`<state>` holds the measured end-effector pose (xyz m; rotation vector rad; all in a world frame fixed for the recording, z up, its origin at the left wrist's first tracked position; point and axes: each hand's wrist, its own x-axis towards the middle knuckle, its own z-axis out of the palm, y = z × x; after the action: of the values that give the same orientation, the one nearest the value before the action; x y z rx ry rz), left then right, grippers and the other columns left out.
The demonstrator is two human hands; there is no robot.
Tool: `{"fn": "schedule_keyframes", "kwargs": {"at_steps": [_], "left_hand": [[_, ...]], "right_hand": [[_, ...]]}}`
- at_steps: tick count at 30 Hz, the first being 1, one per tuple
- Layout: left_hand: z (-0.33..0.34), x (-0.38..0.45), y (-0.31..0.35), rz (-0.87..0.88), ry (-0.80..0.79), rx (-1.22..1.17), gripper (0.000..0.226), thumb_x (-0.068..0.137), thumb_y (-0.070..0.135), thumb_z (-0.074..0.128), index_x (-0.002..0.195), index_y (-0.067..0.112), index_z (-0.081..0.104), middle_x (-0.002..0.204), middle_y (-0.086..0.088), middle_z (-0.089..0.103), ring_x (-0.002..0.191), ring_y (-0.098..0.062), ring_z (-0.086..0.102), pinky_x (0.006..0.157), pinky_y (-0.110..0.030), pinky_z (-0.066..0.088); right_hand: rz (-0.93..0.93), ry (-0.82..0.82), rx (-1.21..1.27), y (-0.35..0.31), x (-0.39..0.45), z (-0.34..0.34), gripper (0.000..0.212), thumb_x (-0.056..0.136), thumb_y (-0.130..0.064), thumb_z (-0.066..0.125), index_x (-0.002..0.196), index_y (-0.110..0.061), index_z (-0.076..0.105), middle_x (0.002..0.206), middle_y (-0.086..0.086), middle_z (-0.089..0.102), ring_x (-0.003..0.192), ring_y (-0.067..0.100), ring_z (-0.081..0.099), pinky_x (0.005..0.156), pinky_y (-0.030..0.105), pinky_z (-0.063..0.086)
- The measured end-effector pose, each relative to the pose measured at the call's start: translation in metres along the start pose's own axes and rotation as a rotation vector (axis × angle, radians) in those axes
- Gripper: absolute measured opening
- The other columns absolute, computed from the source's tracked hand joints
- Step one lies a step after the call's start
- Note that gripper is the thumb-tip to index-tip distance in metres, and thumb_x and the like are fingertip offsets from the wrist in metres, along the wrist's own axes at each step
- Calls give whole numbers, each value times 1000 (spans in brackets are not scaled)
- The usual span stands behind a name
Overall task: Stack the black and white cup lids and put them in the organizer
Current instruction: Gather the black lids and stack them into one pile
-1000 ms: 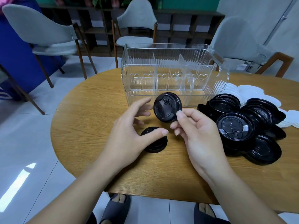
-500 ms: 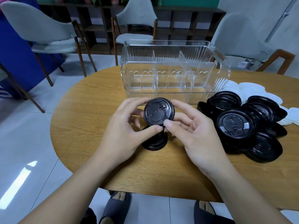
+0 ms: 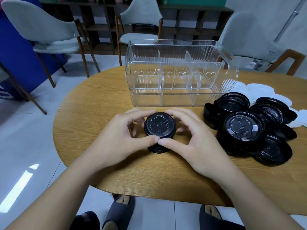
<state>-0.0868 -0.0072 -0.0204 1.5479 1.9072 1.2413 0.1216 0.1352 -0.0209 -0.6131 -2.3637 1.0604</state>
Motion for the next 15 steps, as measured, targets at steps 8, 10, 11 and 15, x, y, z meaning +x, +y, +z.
{"fn": "schedule_keyframes", "kwargs": {"at_steps": [8, 10, 11, 15], "left_hand": [[-2, -4, 2, -54, -129, 168, 96, 85, 45, 94, 167, 48, 44, 141, 37, 57, 128, 4, 54, 108, -20, 42], [0, -6, -1, -74, -156, 257, 117, 77, 58, 97, 171, 53, 29, 145, 47, 45, 142, 8, 41, 119, -19, 34], [2, -7, -2, -83, -158, 277, 124, 73, 61, 98, 172, 55, 23, 143, 50, 42, 144, 8, 38, 121, -19, 32], [13, -7, -5, -120, -152, 278, 137, 70, 63, 98, 171, 61, 7, 133, 50, 40, 141, 11, 39, 116, -12, 30]], "right_hand": [[14, 21, -31, 2, -1, 1, 73, 86, -40, 92, 152, -37, 62, 147, -27, 63, 141, -8, 53, 118, 15, 39], [59, 52, -38, 2, -1, 1, 70, 85, -45, 92, 149, -40, 64, 143, -28, 65, 137, -8, 55, 116, 16, 41], [71, 53, -33, 2, -1, 2, 69, 85, -46, 91, 148, -40, 64, 141, -27, 65, 135, -8, 56, 116, 19, 43], [72, 20, -53, 3, -2, 12, 67, 85, -47, 90, 146, -40, 64, 139, -29, 64, 135, -5, 57, 116, 26, 46]]}}
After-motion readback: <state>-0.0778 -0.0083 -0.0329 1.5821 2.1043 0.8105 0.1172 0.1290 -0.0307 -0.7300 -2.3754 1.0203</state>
